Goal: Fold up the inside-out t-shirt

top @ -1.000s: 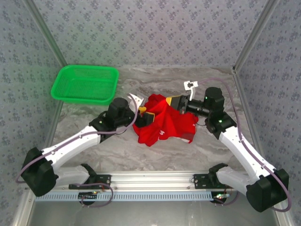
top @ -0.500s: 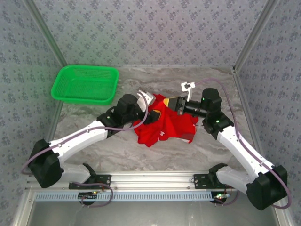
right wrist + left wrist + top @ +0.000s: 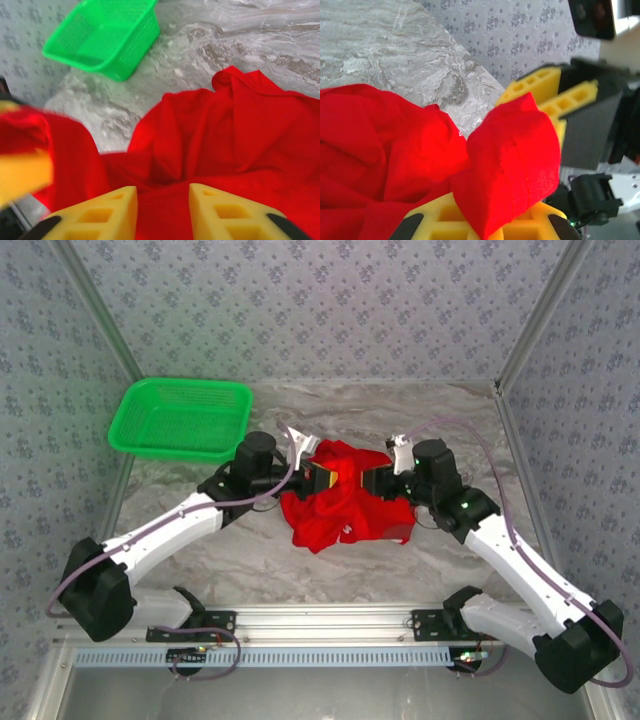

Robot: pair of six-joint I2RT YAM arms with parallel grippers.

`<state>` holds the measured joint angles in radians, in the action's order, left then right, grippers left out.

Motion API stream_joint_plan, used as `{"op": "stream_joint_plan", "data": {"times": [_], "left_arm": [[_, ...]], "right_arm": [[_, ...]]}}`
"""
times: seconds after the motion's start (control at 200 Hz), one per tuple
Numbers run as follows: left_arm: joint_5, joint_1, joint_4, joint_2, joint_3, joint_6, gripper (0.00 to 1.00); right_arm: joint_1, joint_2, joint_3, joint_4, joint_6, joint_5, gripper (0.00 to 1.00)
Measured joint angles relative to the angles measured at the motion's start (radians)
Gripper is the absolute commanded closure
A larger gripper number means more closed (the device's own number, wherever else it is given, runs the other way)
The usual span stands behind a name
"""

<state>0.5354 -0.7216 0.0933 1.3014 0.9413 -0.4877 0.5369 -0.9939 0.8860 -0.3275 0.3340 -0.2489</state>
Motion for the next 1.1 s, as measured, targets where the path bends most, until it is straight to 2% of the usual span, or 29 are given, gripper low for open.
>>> {"op": "stream_joint_plan", "data": {"times": [0.23,0.34,0.43,0.545,0.585,0.63,0.774,0.819,0.874,0.999,1.104], "left_arm": [[-0.008,0.000,0.021,0.000,-0.009,-0.154,1.00],[-0.015,0.000,0.032,0.000,-0.010,-0.189,1.00],[-0.020,-0.001,0.039,-0.006,-0.015,-0.203,1.00],[-0.026,-0.005,0.040,-0.019,-0.016,-0.206,1.00],[-0.028,-0.005,0.039,-0.027,-0.019,-0.206,1.00],[-0.033,-0.001,0.039,-0.040,-0.027,-0.206,1.00],[-0.034,0.064,0.044,-0.071,-0.070,-0.248,1.00],[-0.030,0.095,0.046,-0.068,-0.081,-0.265,0.96],[-0.018,0.129,0.043,-0.058,-0.089,-0.278,0.88],[-0.001,0.157,0.030,-0.028,-0.089,-0.287,0.64],[-0.017,0.157,-0.029,-0.024,-0.086,-0.251,0.51]], "right_arm": [[0.105,0.104,-0.069,0.054,0.012,-0.031,0.35],[0.164,0.074,-0.093,0.087,0.029,-0.008,0.34],[0.198,0.032,-0.111,0.129,0.048,0.028,0.45],[0.215,-0.035,-0.111,0.179,0.057,0.060,0.82],[0.216,-0.047,-0.111,0.189,0.046,0.059,0.91],[0.214,-0.047,-0.116,0.198,0.043,0.050,0.97],[0.146,0.032,-0.167,0.260,0.016,-0.108,1.00],[0.119,0.060,-0.188,0.299,0.016,-0.177,1.00],[0.086,0.086,-0.219,0.373,0.023,-0.259,1.00],[0.024,0.096,-0.293,0.557,0.090,-0.412,1.00],[-0.003,0.076,-0.304,0.632,0.130,-0.477,1.00]]}}
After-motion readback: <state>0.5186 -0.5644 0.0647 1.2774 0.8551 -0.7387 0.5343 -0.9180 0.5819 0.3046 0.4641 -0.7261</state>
